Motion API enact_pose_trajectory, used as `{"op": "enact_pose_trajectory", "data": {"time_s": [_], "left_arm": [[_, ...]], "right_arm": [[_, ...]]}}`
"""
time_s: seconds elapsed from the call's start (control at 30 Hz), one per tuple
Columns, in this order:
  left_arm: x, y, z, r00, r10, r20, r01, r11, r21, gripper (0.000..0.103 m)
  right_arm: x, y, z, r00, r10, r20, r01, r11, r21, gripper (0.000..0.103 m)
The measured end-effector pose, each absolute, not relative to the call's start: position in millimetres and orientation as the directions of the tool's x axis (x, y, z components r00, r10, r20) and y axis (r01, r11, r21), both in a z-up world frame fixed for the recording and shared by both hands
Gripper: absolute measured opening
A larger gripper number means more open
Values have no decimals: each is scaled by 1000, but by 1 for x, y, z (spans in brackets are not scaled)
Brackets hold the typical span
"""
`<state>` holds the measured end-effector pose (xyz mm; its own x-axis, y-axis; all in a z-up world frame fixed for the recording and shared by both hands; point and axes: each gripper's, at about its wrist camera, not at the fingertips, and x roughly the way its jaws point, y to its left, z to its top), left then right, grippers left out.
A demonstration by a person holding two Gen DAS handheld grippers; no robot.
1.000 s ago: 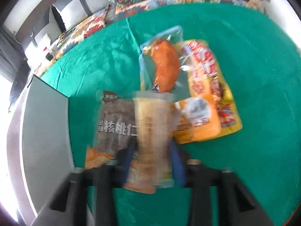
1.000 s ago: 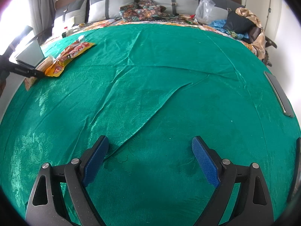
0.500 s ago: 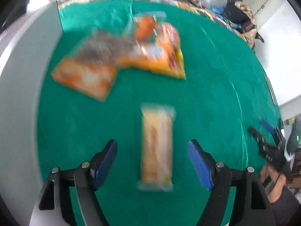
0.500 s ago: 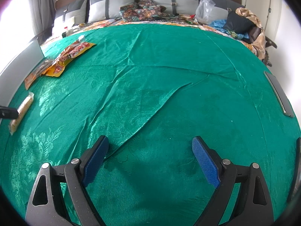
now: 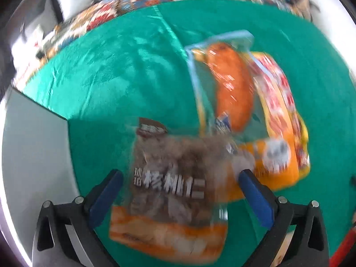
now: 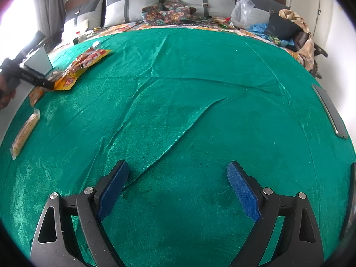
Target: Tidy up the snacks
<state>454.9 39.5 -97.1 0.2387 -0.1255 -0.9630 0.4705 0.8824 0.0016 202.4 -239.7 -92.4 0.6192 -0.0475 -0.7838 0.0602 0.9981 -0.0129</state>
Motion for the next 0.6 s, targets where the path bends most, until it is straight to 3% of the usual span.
{"op": "enact_pose_trajectory", "data": {"time_s": [0.1,0.27,0.4,0.6], "left_arm": [[467,58,-98,258,-175,-950,396,916,-61,103],[450,59,-98,317,-170,-933,399,916,-31,101],[422,61,-86,373,-141,-917,371,928,8,57],[321,81,-85,387,-34,-922,251,965,69,57]], "right_arm": [[202,-240,-92,619,-48,-784,61,998,-13,92],[202,-240,-92,619,-48,-784,61,998,-13,92],[202,-240,-92,619,-48,-784,61,998,-13,92],[202,-239,-92,619,-48,-784,61,998,-13,92]]}}
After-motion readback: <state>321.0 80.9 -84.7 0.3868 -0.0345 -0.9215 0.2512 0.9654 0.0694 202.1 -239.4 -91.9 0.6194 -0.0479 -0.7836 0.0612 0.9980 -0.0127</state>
